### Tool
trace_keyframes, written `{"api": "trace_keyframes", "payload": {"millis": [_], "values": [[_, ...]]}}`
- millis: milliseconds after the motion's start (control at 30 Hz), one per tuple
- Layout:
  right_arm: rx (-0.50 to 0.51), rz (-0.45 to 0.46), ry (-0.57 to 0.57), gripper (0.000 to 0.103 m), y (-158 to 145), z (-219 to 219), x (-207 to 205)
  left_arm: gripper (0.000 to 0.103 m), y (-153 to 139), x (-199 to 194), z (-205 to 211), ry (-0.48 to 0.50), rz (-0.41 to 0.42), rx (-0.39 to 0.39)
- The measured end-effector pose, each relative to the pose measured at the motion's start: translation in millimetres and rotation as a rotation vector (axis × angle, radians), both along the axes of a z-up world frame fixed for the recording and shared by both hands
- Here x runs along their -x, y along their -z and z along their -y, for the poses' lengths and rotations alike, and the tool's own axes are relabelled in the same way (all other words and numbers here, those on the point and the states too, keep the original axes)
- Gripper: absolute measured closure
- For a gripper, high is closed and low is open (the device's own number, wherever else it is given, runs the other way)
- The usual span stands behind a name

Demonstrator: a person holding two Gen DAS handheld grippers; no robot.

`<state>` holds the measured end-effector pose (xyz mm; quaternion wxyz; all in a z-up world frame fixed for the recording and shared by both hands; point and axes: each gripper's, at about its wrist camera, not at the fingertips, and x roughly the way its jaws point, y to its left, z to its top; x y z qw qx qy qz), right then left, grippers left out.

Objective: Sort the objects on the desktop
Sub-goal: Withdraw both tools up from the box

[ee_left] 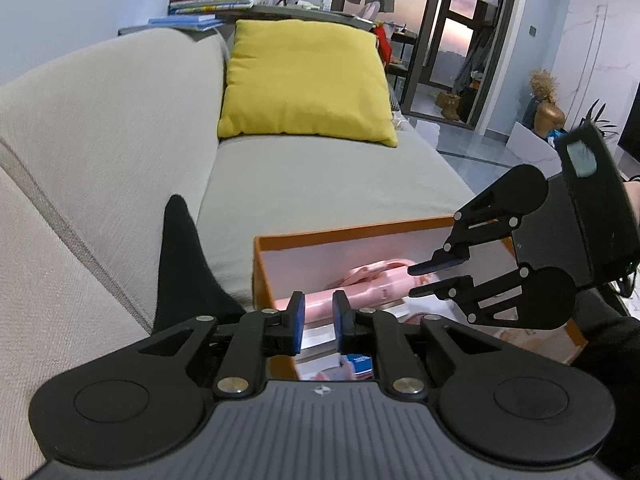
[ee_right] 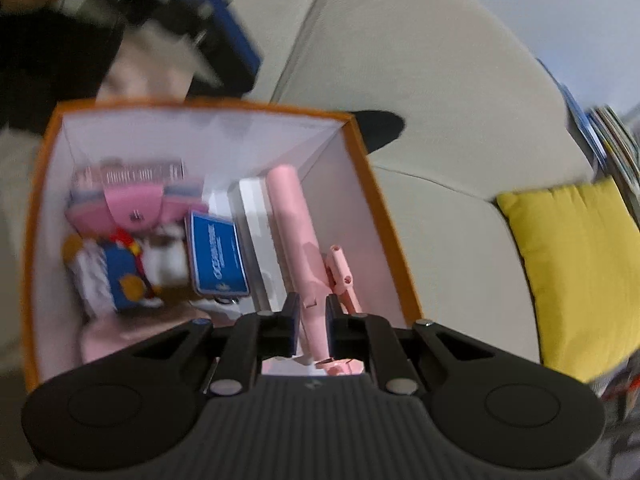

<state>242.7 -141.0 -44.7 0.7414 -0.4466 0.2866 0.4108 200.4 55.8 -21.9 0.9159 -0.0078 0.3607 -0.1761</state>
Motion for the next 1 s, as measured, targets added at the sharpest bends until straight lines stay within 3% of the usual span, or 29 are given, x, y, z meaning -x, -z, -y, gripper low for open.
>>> {"api": "trace_keyframes", "payload": {"millis": [267, 400, 533, 633, 700, 833, 1000], "values": [[-0.165, -0.098, 0.239, 0.089, -43, 22, 37, 0.074, -20, 33, 32, -0.034, 0.015, -0.024], [-0.264, -0.096, 0.3, 0.074, -58, 38, 67, 0.071, -28, 49, 46, -0.067, 0.026, -0.031], [-0.348, -0.08, 0.36, 0.073, -68, 54, 95, 0.046, -37, 68, 57, -0.104, 0.056, -0.021], [-0.441, -0.092, 0.461, 0.067, -73, 69, 110, 0.043, -41, 77, 64, -0.132, 0.053, -0.004], [-0.531, -0.096, 0.539, 0.058, -74, 82, 120, 0.034, -40, 82, 70, -0.159, 0.04, 0.005], [-0.673, -0.111, 0.673, 0.052, -66, 101, 138, 0.018, -33, 94, 83, -0.202, 0.085, -0.018], [-0.777, -0.102, 0.756, 0.047, -47, 103, 154, 0.018, -14, 99, 94, -0.249, 0.078, -0.039]]}}
